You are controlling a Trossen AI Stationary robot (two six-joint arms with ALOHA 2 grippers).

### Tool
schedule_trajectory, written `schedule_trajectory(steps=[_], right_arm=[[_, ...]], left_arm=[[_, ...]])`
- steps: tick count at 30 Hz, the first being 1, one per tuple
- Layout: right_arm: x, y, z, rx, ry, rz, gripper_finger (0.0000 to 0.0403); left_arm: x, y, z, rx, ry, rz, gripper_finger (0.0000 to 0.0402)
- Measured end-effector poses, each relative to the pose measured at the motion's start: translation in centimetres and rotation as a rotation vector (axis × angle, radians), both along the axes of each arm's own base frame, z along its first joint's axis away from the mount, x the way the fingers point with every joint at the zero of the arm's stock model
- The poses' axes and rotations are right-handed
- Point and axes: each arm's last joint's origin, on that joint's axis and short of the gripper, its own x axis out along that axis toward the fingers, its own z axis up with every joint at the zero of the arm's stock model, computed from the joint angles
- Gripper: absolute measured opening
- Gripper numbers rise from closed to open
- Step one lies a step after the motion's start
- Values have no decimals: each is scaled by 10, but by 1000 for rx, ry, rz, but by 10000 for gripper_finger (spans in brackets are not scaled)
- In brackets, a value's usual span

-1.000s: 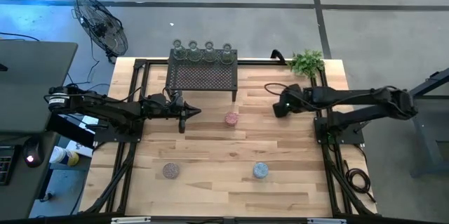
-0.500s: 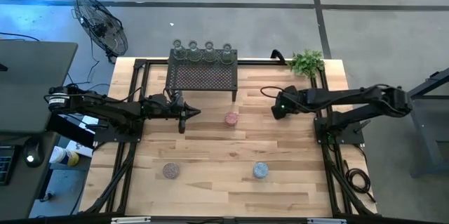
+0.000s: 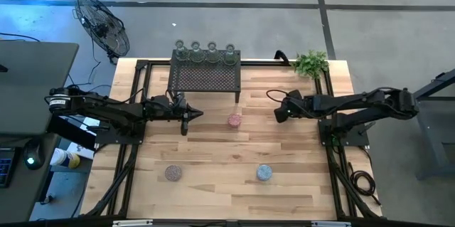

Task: Pick & Place candle stick holders
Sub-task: Put the black scented candle on the shelf

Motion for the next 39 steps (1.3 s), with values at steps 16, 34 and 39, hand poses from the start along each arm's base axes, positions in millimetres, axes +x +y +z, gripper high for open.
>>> schedule_trajectory(steps=[16, 34, 39], right_arm=[[6, 1, 18, 66, 46, 48, 319], [3, 3, 16, 109, 89, 89, 390], [5, 10, 17, 83, 89, 121, 389]], left_arm=[[0, 0, 0, 3, 0, -4, 5], [0, 0, 0, 1, 0, -9, 5], [0, 0, 0, 1, 0, -10, 5]])
